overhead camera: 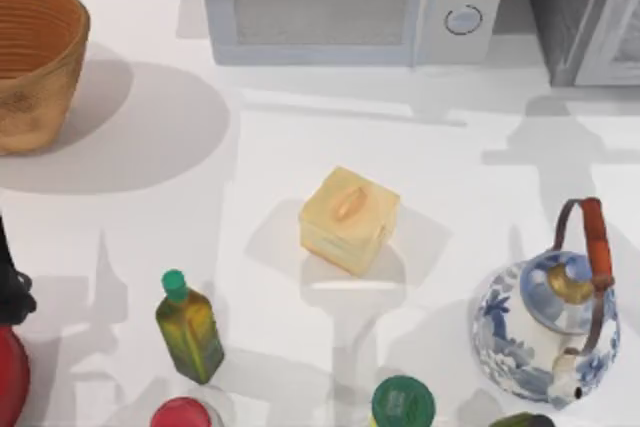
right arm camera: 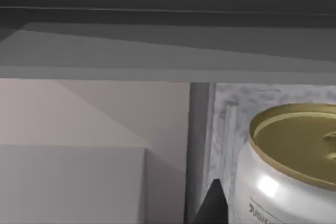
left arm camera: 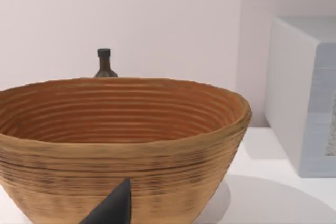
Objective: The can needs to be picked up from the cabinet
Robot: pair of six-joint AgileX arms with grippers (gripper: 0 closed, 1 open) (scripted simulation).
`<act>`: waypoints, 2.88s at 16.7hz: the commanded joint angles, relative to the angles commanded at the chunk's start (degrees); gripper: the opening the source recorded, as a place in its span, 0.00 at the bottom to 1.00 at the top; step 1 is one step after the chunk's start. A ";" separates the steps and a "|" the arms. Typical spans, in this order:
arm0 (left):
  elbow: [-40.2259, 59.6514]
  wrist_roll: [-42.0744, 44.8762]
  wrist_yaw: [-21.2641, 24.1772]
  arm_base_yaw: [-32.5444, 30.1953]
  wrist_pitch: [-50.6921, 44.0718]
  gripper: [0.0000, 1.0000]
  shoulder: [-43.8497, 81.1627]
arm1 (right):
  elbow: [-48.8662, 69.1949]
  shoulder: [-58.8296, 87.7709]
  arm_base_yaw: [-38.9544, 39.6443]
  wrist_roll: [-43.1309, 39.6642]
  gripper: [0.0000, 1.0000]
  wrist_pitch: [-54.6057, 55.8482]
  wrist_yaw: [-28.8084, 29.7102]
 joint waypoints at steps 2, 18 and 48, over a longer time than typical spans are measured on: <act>0.00 0.00 0.00 0.00 0.00 1.00 0.00 | -10.70 -7.08 -3.91 0.00 0.00 3.46 -3.96; 0.00 0.00 0.00 0.00 0.00 1.00 0.00 | -77.23 -53.69 -29.77 -0.63 0.00 25.85 -30.77; 0.00 0.00 0.00 0.00 0.00 1.00 0.00 | -43.83 52.76 -35.21 0.32 0.00 99.55 -70.50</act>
